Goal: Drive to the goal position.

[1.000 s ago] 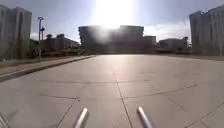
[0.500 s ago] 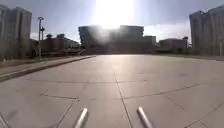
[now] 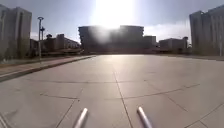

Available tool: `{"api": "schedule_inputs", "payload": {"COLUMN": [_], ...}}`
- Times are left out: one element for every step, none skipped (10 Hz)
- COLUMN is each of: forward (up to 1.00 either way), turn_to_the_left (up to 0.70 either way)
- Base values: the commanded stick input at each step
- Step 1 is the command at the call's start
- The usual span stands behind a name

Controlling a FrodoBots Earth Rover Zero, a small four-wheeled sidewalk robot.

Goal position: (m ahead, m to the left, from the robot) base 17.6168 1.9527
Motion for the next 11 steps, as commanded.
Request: {"api": "schedule_inputs", "payload": {"forward": [0.0, 0.0, 0.0, 0.0, 0.0, 0.89, 0.97, 1.0, 1.0, 1.0, 1.0], "turn_to_the_left": [0.0, 0.0, 0.0, 0.0, 0.0, -0.02, -0.02, -0.02, -0.02, -0.02, -0.02]}}
